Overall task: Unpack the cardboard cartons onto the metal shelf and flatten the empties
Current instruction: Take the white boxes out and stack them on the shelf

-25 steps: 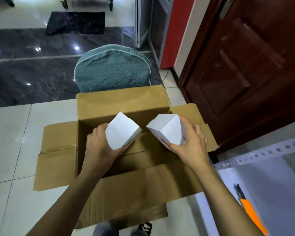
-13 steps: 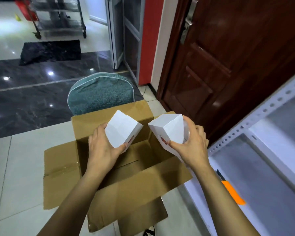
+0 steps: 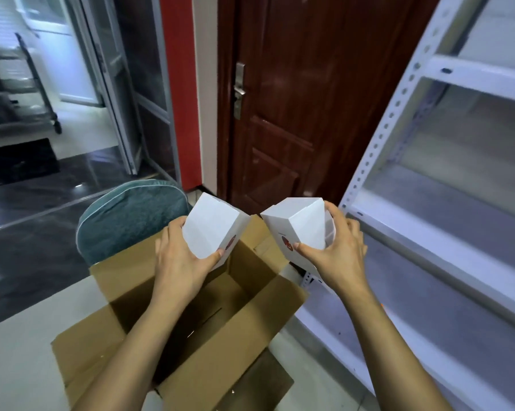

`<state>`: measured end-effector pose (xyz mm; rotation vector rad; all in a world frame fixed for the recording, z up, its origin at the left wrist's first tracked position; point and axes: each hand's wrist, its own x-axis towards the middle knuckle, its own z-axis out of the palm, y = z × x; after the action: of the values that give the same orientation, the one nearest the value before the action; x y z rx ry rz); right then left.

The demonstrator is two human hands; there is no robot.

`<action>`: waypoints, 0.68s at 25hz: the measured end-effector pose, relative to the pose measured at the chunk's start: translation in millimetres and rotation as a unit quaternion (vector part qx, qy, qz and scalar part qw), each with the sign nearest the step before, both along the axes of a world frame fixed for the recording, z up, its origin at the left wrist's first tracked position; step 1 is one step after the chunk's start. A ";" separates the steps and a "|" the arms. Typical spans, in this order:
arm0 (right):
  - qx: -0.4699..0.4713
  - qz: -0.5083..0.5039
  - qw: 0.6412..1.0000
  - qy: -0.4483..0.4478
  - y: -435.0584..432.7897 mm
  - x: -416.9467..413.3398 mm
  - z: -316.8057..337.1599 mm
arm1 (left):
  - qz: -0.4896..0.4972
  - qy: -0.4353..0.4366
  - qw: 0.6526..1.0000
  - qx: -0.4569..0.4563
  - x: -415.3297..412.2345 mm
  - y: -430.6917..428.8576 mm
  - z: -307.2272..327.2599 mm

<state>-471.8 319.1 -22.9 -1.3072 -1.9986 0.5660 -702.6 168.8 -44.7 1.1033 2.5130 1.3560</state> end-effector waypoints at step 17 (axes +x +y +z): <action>0.073 -0.239 0.966 0.063 -75.2 174.1 58.4 | -0.229 0.009 0.970 0.084 126.1 44.0 57.0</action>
<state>-297.7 243.9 35.5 -1.5481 -1.5126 0.2574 -576.5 212.7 12.3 1.6062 1.9966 1.4337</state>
